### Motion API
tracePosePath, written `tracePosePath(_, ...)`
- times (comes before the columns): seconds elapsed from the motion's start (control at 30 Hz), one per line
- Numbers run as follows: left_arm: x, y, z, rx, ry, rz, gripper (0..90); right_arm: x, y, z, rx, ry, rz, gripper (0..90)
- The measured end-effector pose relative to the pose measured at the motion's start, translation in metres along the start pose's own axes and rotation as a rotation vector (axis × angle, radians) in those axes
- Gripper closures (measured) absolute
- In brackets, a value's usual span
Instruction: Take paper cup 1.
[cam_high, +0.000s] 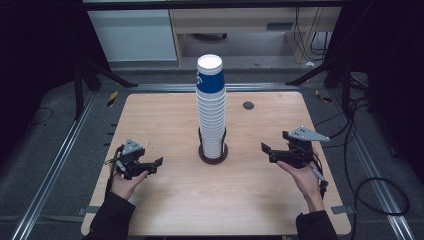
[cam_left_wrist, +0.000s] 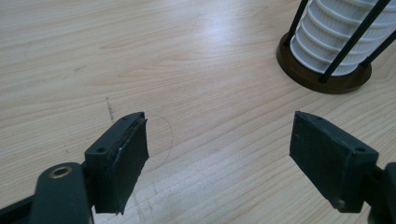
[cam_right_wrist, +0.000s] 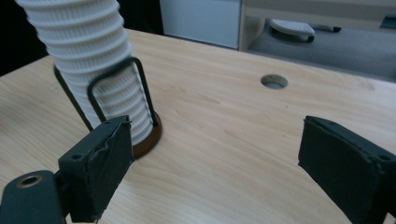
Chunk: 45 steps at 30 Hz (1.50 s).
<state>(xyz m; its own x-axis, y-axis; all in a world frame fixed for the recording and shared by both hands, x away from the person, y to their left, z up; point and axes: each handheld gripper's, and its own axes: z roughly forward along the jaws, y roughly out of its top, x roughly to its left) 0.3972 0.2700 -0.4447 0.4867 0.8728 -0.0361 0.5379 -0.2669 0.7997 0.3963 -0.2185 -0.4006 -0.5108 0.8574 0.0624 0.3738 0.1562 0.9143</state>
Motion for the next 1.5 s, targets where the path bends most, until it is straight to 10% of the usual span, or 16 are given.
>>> tracePosePath(1.5, -0.002, 0.001, -0.001, -0.014, -0.036, 0.007, 20.4, 0.055, 0.101, -0.002, -0.206, 0.147, -0.09, 9.1)
